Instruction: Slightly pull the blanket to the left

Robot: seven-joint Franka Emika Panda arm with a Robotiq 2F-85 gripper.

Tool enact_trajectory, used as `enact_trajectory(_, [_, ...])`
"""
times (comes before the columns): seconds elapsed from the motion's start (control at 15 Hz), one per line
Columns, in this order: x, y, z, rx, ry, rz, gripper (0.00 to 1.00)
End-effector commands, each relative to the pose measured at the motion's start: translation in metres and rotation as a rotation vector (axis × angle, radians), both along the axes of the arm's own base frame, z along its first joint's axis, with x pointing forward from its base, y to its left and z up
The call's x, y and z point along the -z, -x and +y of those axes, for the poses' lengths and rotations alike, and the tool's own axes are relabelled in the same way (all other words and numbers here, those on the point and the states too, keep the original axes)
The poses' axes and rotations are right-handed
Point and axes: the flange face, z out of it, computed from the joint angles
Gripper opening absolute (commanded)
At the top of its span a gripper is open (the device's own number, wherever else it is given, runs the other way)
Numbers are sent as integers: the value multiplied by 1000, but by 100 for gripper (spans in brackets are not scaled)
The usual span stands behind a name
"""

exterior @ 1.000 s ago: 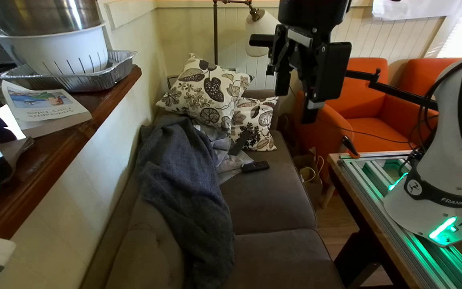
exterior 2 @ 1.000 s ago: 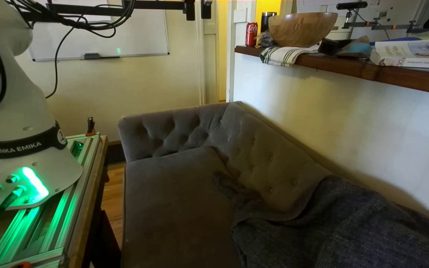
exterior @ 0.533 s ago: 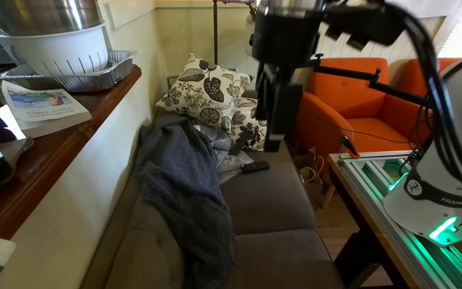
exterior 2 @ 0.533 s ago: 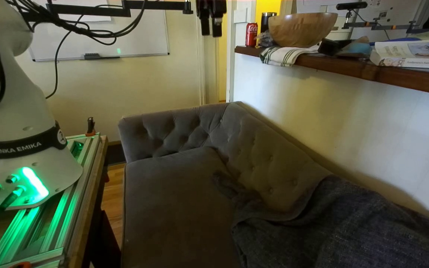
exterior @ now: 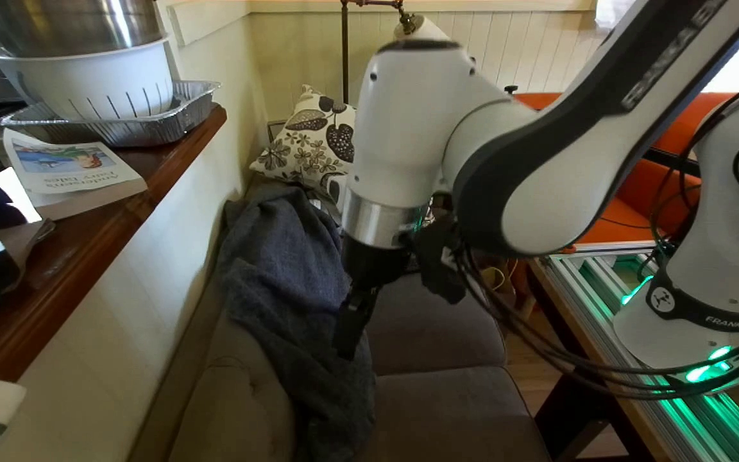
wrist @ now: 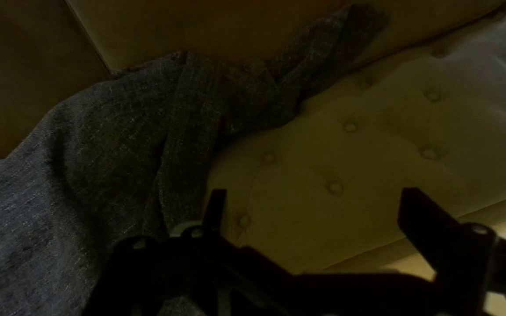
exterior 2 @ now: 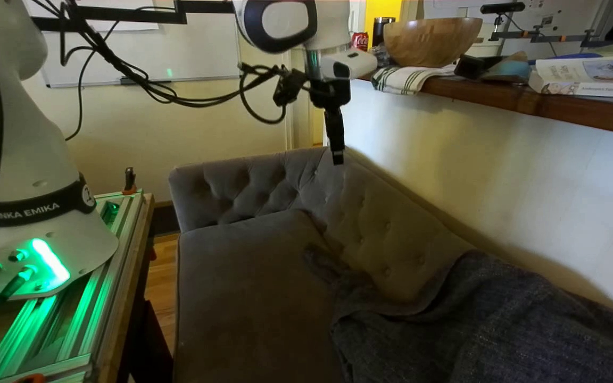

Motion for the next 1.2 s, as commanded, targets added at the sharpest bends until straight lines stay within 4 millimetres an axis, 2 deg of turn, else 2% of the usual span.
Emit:
enact_trajectory(0.0, [82,-22,-21,70,16,-27,100])
enact_trajectory(0.07, [44,-7,-11,30,13,-21,100])
enact_trajectory(0.13, [63,-8,-15,36,19,-10,100])
enact_trajectory(0.2, [69,-8,-16,36,20,0,100])
enact_trajectory(0.47, [50,-12,-13,30,18,-29,100])
enact_trajectory(0.53, [70,-21,-18,28,31,-49,100])
enact_trajectory(0.93, [155,-50,-31,66,-10,-82,100])
enact_trajectory(1.13, [208,-71,-44,44,-24,-114,100])
